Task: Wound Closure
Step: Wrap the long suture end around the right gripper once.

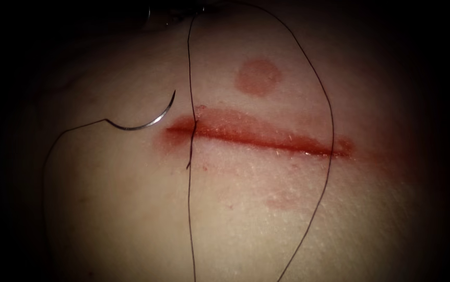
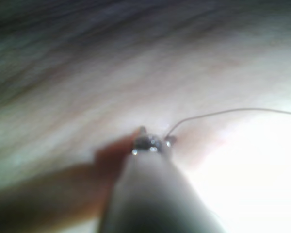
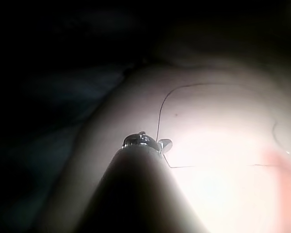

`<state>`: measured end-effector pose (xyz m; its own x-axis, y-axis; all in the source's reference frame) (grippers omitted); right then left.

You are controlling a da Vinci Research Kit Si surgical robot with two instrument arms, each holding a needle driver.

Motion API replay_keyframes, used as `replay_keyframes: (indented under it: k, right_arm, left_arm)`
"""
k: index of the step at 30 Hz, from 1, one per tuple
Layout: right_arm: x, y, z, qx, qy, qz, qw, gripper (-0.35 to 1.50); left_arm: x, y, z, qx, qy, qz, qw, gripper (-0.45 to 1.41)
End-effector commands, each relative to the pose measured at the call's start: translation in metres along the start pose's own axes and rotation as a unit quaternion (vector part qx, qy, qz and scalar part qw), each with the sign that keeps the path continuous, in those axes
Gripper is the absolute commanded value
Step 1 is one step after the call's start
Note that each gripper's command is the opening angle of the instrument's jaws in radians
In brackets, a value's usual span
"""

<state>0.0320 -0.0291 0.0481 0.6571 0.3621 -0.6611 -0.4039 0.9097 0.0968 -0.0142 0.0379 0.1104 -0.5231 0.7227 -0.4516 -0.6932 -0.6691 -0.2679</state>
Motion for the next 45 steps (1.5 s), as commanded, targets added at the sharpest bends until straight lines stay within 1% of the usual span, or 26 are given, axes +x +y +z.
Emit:
replay_keyframes:
  k: [1, 3, 4, 9, 13, 14, 15, 18, 20, 25, 28, 30, 33, 36, 38, 43, 44, 45]
  right_arm:
    - [-0.0003, -0.0007, 0.0004, 0.002, -0.002, 0.001, 1.0, 1.36]
    - [-0.0003, -0.0007, 0.0005, 0.002, -0.002, 0.001, 1.0, 1.36]
    - [-0.0003, -0.0007, 0.0005, 0.002, -0.002, 0.001, 1.0, 1.36]
    - [-0.0003, -0.0007, 0.0005, 0.002, -0.002, 0.001, 1.0, 1.36]
    - [-0.0003, -0.0006, 0.0005, 0.002, -0.002, 0.001, 1.0, 1.36]
    - [-0.0003, -0.0005, 0.0005, 0.002, -0.002, 0.001, 1.0, 1.36]
    - [-0.0003, -0.0005, 0.0005, 0.002, -0.002, 0.002, 1.0, 1.36]
    - [-0.0003, -0.0005, 0.0005, 0.002, -0.002, 0.001, 1.0, 1.36]
    - [-0.0003, -0.0005, 0.0005, 0.002, -0.002, 0.001, 1.0, 1.36]
    - [-0.0004, -0.0005, 0.0004, 0.002, -0.002, 0.001, 1.0, 1.35]
    - [-0.0004, -0.0005, 0.0005, 0.002, -0.002, 0.001, 1.0, 1.35]
    - [-0.0004, -0.0005, 0.0004, 0.002, -0.002, 0.001, 1.0, 1.35]
    - [-0.0005, 0.0, 0.0002, 0.003, -0.003, 0.002, 1.0, 1.33]
    - [-0.0003, 0.0012, -0.0003, -0.001, 0.004, 0.014, 1.0, 1.31]
    - [0.0001, 0.0022, -0.0007, -0.003, 0.016, 0.019, 1.0, 1.31]
    - [0.002, 0.0069, -0.0019, -0.019, 0.042, 0.04, 0.998, 1.3]
    - [0.0027, 0.009, -0.002, -0.027, 0.047, 0.048, 0.997, 1.3]
    - [0.003, 0.0098, -0.0019, -0.03, 0.049, 0.055, 0.997, 1.3]
  left_arm:
    - [0.0003, 0.0006, 0.0003, -0.01, -0.003, -0.001, 1.0, 0.25]
    - [0.0003, 0.001, 0.0001, -0.023, -0.004, 0.03, 0.999, -0.19]
    - [0.0002, 0.001, 0.0001, -0.026, -0.004, 0.05, 0.998, -0.35]
    - [0.0006, 0.0, -0.0001, -0.035, -0.004, 0.106, 0.994, -0.35]
    - [0.0012, -0.0005, -0.0013, -0.037, 0.019, 0.111, 0.993, -0.35]
    - [0.0015, -0.0006, -0.0019, -0.037, 0.028, 0.111, 0.993, -0.35]
    - [0.0022, -0.0007, -0.0031, -0.036, 0.044, 0.113, 0.992, -0.35]
    - [0.0032, -0.0007, -0.0049, -0.037, 0.061, 0.122, 0.99, -0.35]
    - [0.0043, -0.0001, -0.0071, -0.038, 0.078, 0.124, 0.989, -0.35]
    - [0.0054, 0.0017, -0.011, -0.044, 0.094, 0.128, 0.986, -0.35]
    - [0.006, 0.0029, -0.0124, -0.056, 0.103, 0.133, 0.984, -0.35]
    - [0.0066, 0.0039, -0.0136, -0.069, 0.124, 0.134, 0.981, -0.35]
    - [0.0076, 0.0042, -0.0149, -0.087, 0.155, 0.132, 0.975, -0.35]
    - [0.0085, 0.0042, -0.0164, -0.115, 0.182, 0.121, 0.969, -0.35]
    - [0.0091, 0.0043, -0.0172, -0.13, 0.194, 0.113, 0.966, -0.35]
    - [0.0105, 0.0047, -0.0197, -0.158, 0.218, 0.105, 0.957, -0.35]
    - [0.011, 0.005, -0.0206, -0.164, 0.224, 0.104, 0.955, -0.35]
    - [0.0113, 0.0052, -0.021, -0.167, 0.226, 0.103, 0.954, -0.35]
